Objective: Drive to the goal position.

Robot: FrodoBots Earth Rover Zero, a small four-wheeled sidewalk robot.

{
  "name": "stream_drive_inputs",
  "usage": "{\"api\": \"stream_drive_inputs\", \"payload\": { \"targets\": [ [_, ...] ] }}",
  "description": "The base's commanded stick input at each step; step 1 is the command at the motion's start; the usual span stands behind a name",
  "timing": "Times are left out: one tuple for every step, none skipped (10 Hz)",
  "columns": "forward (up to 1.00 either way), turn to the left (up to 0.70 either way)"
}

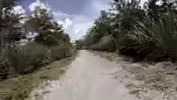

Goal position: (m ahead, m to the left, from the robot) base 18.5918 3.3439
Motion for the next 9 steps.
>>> {"api": "stream_drive_inputs", "payload": {
  "targets": [
    [0.85,0.00],
    [0.85,0.00],
    [0.85,0.00],
    [0.85,0.00],
    [0.85,0.00],
    [0.85,0.00],
    [0.85,0.00],
    [0.85,0.00],
    [0.85,0.00]
  ]
}}
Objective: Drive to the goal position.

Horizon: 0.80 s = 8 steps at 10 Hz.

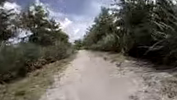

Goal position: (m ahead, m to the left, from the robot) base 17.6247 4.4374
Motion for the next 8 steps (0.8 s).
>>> {"api": "stream_drive_inputs", "payload": {
  "targets": [
    [0.85,0.00],
    [0.85,0.00],
    [0.85,0.00],
    [0.85,0.00],
    [0.85,0.00],
    [0.85,0.00],
    [0.85,0.00],
    [0.85,0.00]
  ]
}}
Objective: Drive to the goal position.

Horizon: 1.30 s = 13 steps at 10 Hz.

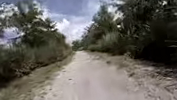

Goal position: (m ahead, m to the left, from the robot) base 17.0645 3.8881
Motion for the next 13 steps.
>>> {"api": "stream_drive_inputs", "payload": {
  "targets": [
    [0.85,0.00],
    [0.85,0.00],
    [0.85,0.00],
    [0.85,0.00],
    [0.85,0.00],
    [0.85,0.00],
    [0.85,0.00],
    [0.85,0.00],
    [0.85,0.00],
    [0.85,0.00],
    [0.85,0.00],
    [0.85,0.00],
    [0.85,0.00]
  ]
}}
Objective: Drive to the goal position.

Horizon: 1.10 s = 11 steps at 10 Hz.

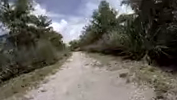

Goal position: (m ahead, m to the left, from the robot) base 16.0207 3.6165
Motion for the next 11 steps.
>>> {"api": "stream_drive_inputs", "payload": {
  "targets": [
    [0.85,0.00],
    [0.85,0.00],
    [0.85,0.00],
    [0.85,0.00],
    [0.85,0.00],
    [0.85,0.00],
    [0.85,0.00],
    [0.85,0.00],
    [0.85,0.00],
    [0.85,0.00],
    [0.85,0.00]
  ]
}}
